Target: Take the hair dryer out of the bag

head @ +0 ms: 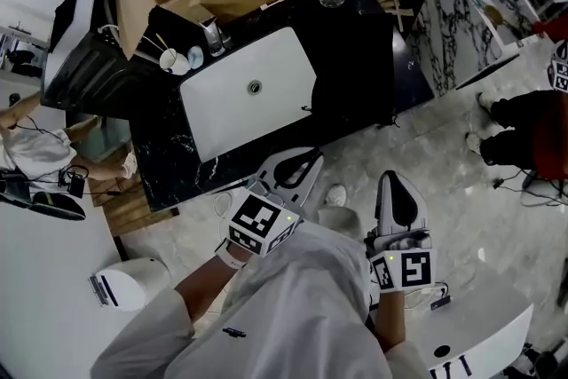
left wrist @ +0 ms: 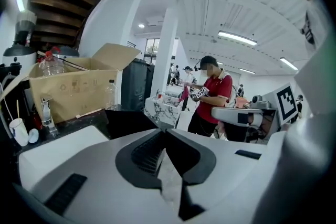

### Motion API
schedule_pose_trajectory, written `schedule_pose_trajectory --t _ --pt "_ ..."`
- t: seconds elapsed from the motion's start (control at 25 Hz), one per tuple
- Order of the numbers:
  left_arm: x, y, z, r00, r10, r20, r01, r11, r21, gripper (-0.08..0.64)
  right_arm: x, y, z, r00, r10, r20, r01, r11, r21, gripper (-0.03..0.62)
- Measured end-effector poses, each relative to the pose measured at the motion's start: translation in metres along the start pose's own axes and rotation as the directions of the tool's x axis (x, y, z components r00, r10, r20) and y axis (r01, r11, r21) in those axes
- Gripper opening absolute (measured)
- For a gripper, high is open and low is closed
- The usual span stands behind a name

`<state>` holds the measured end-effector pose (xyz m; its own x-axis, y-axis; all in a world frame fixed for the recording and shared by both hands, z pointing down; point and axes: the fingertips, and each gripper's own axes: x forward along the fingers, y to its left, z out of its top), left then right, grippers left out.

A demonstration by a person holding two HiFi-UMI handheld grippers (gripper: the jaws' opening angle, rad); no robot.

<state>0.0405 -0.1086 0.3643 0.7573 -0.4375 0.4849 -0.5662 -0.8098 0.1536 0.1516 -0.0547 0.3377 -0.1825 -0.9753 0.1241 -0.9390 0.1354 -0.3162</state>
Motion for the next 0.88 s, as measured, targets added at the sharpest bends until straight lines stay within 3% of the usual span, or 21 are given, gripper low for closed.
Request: schedule_pose_trajectory --t 0.24,0.88 --pt "0.022 0.012 -0.006 0.998 -0.007 -0.056 0.010 0.998 0.057 0.055 0.013 -0.006 -0.012 0.999 0.009 -0.033 -0.009 1.000 -0.002 0.011" --pt "0.089 0.058 -0.048 0.983 0.021 -0.184 0.019 0.977 0.212 0.096 0.062 -0.026 -0.040 0.998 0.004 -0.067 -0.002 1.000 0.024 0.011"
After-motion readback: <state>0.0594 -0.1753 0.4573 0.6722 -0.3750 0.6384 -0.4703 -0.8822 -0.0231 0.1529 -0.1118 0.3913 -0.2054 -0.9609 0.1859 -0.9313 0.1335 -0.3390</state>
